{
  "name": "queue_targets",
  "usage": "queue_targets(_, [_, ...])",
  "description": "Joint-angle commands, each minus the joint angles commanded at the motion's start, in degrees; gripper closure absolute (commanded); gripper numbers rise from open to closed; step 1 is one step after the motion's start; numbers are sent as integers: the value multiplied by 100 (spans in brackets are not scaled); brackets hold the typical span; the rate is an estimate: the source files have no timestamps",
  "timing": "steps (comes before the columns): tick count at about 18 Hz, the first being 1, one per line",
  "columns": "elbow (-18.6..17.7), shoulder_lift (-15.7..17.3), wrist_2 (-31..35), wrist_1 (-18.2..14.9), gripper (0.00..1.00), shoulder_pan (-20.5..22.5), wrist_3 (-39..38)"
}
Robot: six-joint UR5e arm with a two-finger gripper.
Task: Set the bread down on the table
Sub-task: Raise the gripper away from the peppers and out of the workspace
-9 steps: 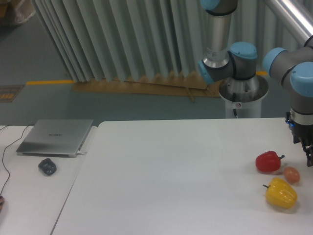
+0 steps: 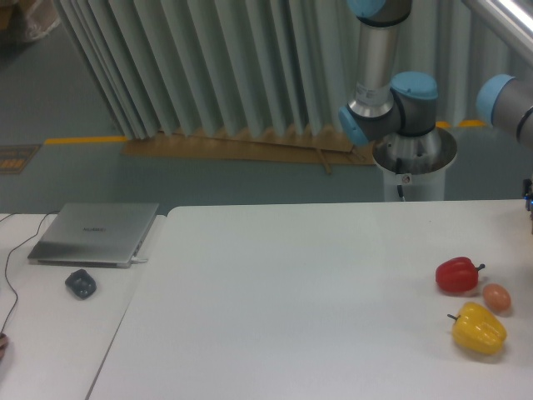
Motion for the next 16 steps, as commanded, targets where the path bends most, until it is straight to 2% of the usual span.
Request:
queue_targets(11, [-9, 0, -35, -9, 0, 413, 1212])
queue_targets(16, [-9, 0, -26, -9, 0, 528, 1284])
